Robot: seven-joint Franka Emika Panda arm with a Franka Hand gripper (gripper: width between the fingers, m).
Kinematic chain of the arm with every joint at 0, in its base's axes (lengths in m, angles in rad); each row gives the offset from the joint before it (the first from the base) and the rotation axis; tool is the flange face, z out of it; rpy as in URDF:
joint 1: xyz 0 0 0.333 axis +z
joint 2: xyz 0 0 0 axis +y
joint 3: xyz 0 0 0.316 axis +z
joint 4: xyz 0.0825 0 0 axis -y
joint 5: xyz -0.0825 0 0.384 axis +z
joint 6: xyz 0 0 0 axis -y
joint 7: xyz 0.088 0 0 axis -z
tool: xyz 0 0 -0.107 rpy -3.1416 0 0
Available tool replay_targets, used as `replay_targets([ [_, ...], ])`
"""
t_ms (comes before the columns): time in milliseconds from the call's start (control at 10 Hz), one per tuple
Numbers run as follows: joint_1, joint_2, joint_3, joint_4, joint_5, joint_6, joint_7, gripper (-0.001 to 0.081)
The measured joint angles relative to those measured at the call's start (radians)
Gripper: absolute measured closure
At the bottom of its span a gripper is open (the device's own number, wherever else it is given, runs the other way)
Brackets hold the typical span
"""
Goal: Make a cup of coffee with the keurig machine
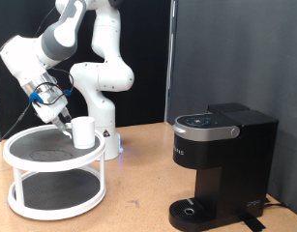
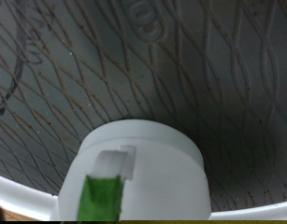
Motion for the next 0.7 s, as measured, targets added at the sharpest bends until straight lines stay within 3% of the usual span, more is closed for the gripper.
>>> replay_targets([
  [200, 0.000, 0.007, 0.000, -0.001, 0.001, 0.007, -0.001, 0.0103],
  [300, 0.000, 0.013, 0.000, -0.001, 0.002, 0.012, -0.001, 0.0283],
  [400, 0.000, 0.019, 0.000, -0.001, 0.004, 0.015, -0.001, 0.0283],
  [500, 0.000, 0.023, 0.000, -0.001, 0.006, 0.021, -0.001, 0.0484],
  [600, 0.000, 0.025, 0.000, -0.001, 0.009, 0.027, -0.001, 0.0621],
  [700, 0.000, 0.027, 0.000, -0.001, 0.011, 0.032, -0.001, 0.0621],
])
